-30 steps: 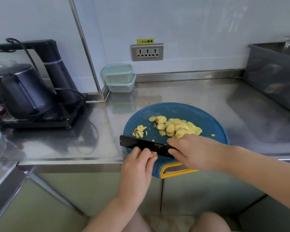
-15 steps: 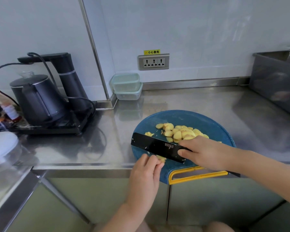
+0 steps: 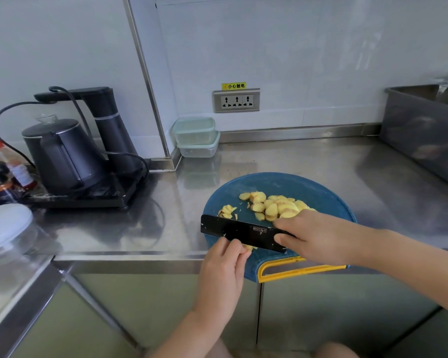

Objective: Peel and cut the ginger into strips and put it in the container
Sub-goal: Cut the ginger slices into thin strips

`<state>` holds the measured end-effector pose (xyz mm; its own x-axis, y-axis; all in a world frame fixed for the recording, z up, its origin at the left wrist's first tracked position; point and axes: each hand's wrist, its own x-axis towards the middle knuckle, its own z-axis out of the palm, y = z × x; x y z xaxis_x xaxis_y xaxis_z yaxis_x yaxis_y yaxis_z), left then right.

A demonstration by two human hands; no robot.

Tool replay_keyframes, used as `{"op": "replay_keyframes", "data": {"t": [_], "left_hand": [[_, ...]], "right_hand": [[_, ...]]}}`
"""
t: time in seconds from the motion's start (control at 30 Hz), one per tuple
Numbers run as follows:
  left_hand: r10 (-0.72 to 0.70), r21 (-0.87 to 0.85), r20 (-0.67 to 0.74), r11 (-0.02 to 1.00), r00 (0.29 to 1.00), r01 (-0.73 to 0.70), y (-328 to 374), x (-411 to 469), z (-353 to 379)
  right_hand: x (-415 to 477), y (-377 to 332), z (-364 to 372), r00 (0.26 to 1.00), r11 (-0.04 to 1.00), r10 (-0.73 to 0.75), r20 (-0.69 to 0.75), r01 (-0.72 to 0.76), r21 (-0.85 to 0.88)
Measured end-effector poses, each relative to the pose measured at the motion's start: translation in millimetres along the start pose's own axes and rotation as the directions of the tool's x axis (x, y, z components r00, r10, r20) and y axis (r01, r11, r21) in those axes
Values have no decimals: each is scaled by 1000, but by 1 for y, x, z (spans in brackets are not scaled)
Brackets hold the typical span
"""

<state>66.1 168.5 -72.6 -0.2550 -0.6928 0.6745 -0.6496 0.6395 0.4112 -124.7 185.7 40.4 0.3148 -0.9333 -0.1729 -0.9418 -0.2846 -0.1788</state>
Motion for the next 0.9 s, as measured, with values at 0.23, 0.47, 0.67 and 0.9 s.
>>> {"op": "replay_keyframes", "data": {"t": [0.23,0.47,0.67,0.9], "left_hand": [[11,18,-4,1000,1000,-11,-1,1,0],[18,0,-16,1000,1000,-18,-2,1,2],[24,-32,-13,999,1000,-25,-5,0,4],[24,-20,-9,1000,1000,-24,-7,0,4]], "right_hand": [[-2,-1,3,1000,996,-28,4,28,-80],[1,-1,10,999,992,-28,-15,26,-127],[9,-3,19,1000,995,-30,6,30,-100],[15,-6,25,1000,994,-4,-29,1,-106]]}}
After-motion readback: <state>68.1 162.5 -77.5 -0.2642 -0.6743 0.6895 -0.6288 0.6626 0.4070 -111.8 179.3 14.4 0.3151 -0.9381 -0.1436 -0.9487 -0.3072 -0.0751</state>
